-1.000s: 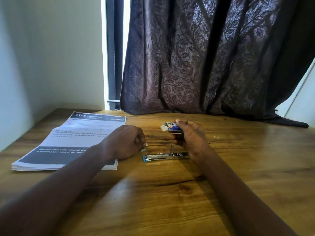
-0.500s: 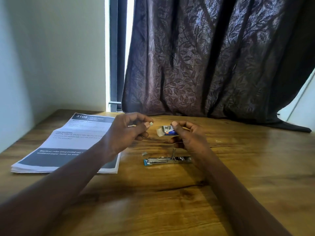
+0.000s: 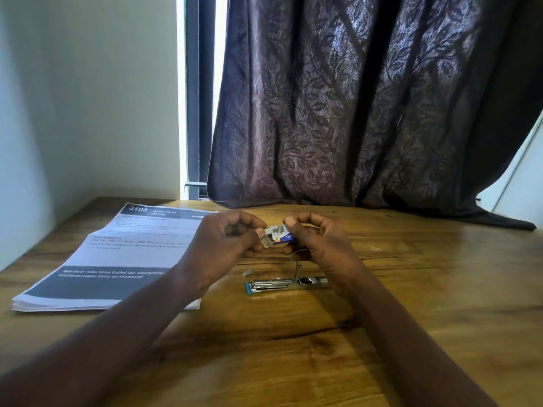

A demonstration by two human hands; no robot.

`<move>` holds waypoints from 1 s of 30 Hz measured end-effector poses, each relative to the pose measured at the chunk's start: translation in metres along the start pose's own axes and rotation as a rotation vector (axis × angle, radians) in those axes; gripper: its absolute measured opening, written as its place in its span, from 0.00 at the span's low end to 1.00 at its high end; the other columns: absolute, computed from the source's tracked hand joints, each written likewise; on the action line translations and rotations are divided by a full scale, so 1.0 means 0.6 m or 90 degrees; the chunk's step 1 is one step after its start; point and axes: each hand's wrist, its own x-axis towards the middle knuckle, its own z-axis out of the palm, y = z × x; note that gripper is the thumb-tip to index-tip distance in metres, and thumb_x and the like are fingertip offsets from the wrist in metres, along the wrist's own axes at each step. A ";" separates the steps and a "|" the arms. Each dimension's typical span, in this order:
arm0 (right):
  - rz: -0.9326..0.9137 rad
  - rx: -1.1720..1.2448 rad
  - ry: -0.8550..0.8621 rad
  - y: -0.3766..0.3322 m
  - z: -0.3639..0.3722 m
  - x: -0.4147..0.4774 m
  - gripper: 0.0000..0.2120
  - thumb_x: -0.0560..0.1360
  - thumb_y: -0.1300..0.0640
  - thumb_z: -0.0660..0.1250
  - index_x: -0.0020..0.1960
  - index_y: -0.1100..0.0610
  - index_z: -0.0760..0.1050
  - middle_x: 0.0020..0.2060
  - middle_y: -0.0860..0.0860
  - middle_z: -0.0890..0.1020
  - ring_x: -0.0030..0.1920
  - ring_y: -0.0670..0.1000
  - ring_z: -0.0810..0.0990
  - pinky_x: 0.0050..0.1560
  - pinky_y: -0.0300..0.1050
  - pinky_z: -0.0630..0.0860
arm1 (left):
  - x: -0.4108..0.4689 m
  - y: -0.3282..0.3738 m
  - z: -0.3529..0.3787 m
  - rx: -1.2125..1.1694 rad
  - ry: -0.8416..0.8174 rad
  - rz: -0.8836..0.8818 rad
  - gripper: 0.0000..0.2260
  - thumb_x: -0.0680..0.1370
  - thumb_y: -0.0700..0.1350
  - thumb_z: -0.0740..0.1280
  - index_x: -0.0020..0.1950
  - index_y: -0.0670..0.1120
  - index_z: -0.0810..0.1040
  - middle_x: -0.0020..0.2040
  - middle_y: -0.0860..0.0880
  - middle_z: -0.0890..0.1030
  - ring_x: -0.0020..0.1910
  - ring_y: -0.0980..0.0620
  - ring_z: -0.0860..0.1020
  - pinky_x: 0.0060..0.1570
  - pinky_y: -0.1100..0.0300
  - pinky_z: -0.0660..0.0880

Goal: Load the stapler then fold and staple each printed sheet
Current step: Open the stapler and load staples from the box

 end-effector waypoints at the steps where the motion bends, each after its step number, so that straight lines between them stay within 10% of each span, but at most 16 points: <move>1: 0.002 0.009 0.001 0.001 0.000 0.000 0.14 0.77 0.54 0.72 0.59 0.61 0.79 0.43 0.58 0.87 0.36 0.52 0.84 0.34 0.41 0.80 | -0.002 0.001 0.000 -0.008 -0.002 -0.003 0.05 0.77 0.38 0.73 0.52 0.43 0.85 0.41 0.44 0.87 0.39 0.53 0.85 0.44 0.58 0.83; 30: -0.029 -0.006 0.010 0.003 0.016 -0.011 0.11 0.78 0.55 0.71 0.57 0.60 0.79 0.39 0.56 0.87 0.32 0.51 0.83 0.36 0.44 0.81 | -0.019 0.011 0.009 -0.007 0.051 -0.023 0.07 0.75 0.39 0.75 0.51 0.44 0.82 0.39 0.45 0.88 0.39 0.51 0.87 0.38 0.63 0.82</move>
